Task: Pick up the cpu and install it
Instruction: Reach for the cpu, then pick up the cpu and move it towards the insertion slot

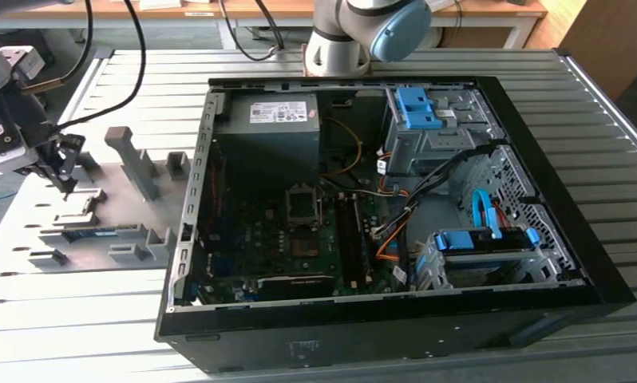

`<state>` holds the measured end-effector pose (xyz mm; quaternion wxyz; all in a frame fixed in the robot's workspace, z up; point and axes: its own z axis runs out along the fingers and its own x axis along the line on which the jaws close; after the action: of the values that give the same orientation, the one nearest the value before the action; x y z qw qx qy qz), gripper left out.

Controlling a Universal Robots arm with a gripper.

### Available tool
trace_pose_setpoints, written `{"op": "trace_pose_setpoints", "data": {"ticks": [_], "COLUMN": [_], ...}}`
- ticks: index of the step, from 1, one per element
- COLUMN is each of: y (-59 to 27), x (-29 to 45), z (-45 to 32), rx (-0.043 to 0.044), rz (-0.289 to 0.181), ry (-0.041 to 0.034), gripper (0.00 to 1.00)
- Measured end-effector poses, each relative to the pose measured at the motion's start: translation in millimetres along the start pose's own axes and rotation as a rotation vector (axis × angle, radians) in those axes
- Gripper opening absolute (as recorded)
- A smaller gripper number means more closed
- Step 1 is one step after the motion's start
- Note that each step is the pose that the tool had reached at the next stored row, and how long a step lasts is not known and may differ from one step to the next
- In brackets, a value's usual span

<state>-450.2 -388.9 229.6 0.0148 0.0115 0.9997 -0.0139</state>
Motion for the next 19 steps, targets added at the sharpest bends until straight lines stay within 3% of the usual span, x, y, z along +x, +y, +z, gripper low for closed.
{"op": "trace_pose_setpoints", "data": {"ticks": [16,18,19], "y": [0.2,0.2,0.2], "x": [0.7,0.7,0.8], "z": [0.6,0.6,0.6], "rx": [0.0005,0.0005,0.0005], "rz": [0.0,0.0,0.0], "ry": [0.0001,0.0001,0.0001], "gripper": [0.11,0.23,0.23]}}
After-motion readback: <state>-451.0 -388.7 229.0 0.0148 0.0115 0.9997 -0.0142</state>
